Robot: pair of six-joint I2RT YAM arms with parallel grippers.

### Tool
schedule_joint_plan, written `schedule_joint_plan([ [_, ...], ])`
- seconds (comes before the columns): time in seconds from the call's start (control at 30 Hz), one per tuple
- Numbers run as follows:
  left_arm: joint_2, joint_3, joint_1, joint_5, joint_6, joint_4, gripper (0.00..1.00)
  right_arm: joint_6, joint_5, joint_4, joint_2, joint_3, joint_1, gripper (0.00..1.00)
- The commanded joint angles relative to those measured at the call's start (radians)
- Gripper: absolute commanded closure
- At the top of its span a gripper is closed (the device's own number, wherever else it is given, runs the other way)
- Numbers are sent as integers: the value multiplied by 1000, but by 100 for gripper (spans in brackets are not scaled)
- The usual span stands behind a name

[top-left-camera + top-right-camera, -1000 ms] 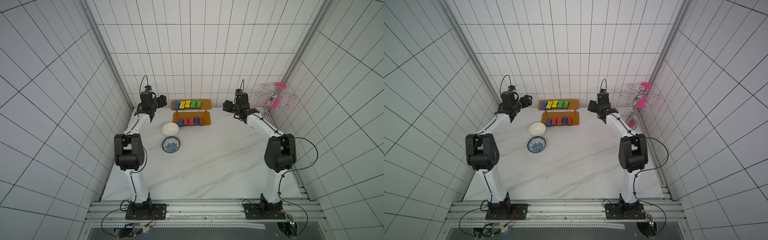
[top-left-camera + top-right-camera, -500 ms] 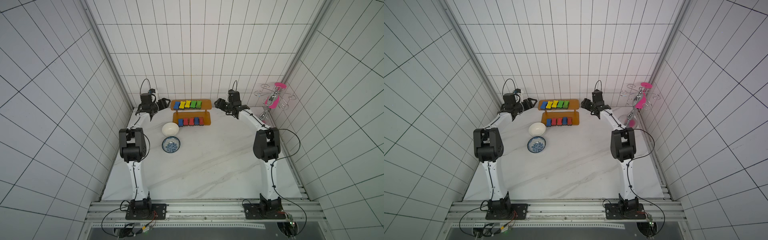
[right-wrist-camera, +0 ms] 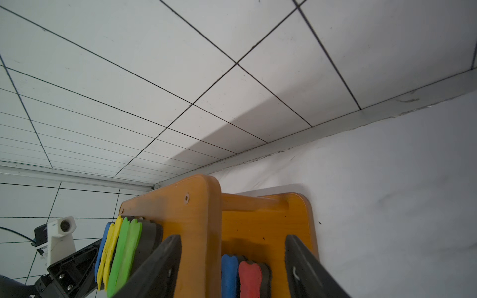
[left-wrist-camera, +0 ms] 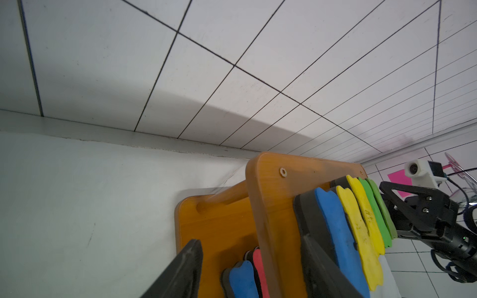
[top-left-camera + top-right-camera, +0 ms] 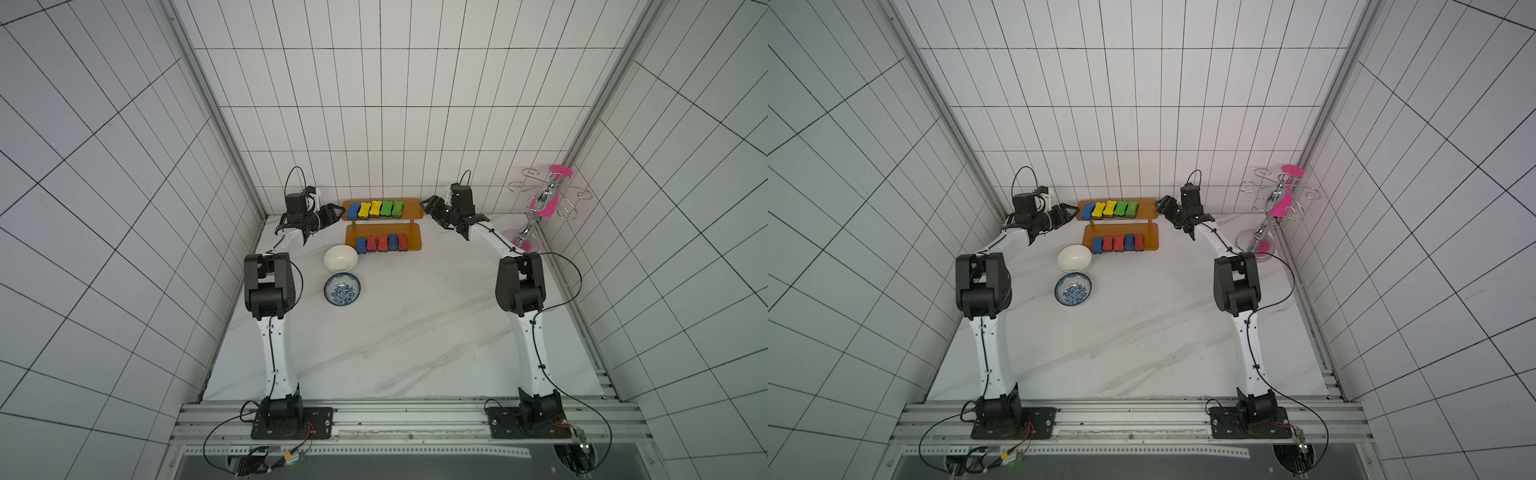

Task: Remove the whiteboard erasers from the shelf
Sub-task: Move the shelf to the center of the board.

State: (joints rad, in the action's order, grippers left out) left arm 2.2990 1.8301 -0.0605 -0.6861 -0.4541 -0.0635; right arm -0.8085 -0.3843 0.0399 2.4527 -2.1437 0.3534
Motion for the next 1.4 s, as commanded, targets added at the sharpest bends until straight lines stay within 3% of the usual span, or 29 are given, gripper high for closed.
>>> schedule_joint_plan([
  [0.0, 32, 33, 4, -31, -14, 39, 40, -29, -51, -49, 40, -54, -1, 37],
  [0.47, 65, 52, 26, -57, -52, 63, 47, -85, -121, -123, 62, -55, 8, 57],
  [0.77, 52, 37, 56, -48, -48, 53, 63, -87, -134, -146, 22, 13, 14, 68],
  [1.13, 5, -14, 107, -20, -27, 24, 78, -76, -123, -178, -91, 188, -3, 84],
  [1.37, -40, -49, 170, -2, -11, -28, 86, -58, -100, -163, -191, 316, -25, 86],
])
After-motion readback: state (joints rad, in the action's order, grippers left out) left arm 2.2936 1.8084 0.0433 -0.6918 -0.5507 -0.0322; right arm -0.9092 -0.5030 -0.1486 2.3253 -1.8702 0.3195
